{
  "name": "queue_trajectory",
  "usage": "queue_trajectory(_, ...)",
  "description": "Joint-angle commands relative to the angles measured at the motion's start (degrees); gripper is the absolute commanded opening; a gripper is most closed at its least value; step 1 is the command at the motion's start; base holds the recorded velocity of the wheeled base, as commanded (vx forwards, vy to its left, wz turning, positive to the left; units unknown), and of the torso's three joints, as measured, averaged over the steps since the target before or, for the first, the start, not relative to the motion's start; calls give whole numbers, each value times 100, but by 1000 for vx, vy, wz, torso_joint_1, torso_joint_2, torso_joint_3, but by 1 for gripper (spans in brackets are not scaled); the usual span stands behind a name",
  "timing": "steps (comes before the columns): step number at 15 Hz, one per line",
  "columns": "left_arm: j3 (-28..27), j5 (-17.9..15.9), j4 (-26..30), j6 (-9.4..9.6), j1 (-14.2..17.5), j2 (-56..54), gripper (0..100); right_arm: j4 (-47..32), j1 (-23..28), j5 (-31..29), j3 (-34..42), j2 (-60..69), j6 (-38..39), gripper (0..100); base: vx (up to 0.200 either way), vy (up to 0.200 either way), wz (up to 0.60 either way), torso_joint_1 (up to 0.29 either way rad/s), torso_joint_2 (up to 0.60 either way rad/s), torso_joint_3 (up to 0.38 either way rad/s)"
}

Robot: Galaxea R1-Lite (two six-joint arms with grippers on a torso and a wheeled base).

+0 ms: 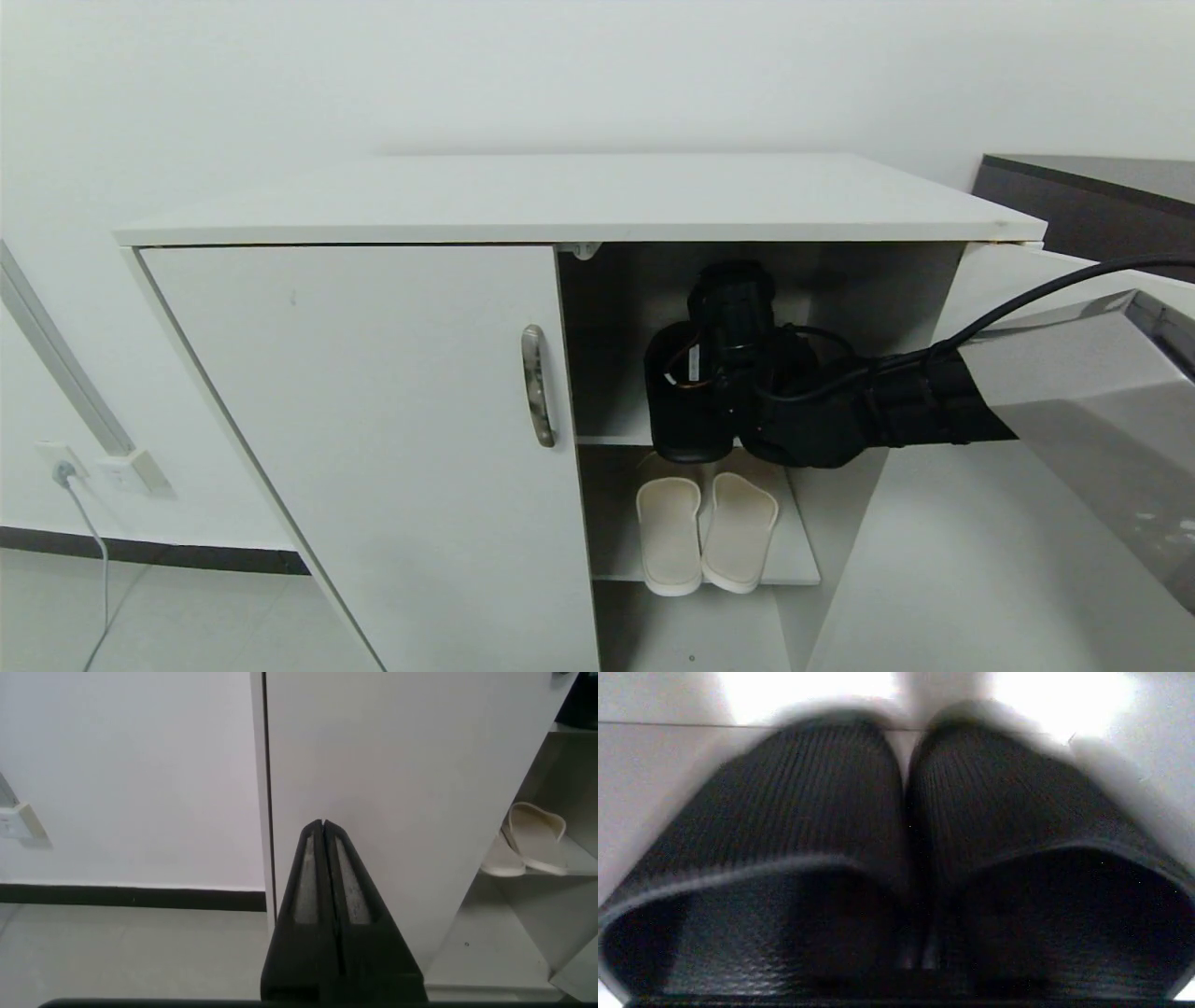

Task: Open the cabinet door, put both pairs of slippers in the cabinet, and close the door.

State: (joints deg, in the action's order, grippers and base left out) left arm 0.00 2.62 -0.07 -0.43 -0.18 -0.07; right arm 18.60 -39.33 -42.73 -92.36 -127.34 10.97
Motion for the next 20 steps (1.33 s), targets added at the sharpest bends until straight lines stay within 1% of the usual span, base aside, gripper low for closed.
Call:
queue_trajectory(1,0,2,-1,-1,1,7,0,-6,-5,-7,42,-19,-7,100,0,0,0,0,0,0)
queue_trajectory(3,0,2,-1,-1,1,7,0,21,-101,-43,341,219,-42,100,0,0,0,0,0,0)
queue_trajectory(5,0,2,-1,-1,1,7,0,38,-277,-69,833,684,-34,100,0,0,0,0,0,0)
queue_trajectory(7,0,2,-1,-1,1,7,0,126,-497,-104,1492,1256,1,100,0,0,0,0,0,0)
queue_trajectory(10,0,2,-1,-1,1,7,0,530,-752,-104,2547,2047,-42,100,0,0,0,0,0,0)
queue_trajectory(11,0,2,-1,-1,1,7,0,609,-822,-87,2793,2223,-25,100,0,0,0,0,0,0)
queue_trajectory(13,0,2,-1,-1,1,7,0,838,-1147,72,3655,2794,-7,100,0,0,0,0,0,0)
queue_trajectory(15,0,-7,-1,8,1,7,0,1146,-1543,450,4410,3260,-95,100,0,0,0,0,0,0)
queue_trajectory(18,0,2,-1,8,1,7,0,1620,-1771,564,4955,3260,-113,100,0,0,0,0,0,0)
queue_trajectory(20,0,-7,-1,25,1,7,0,1919,-1771,555,5017,2970,-113,100,0,0,0,0,0,0)
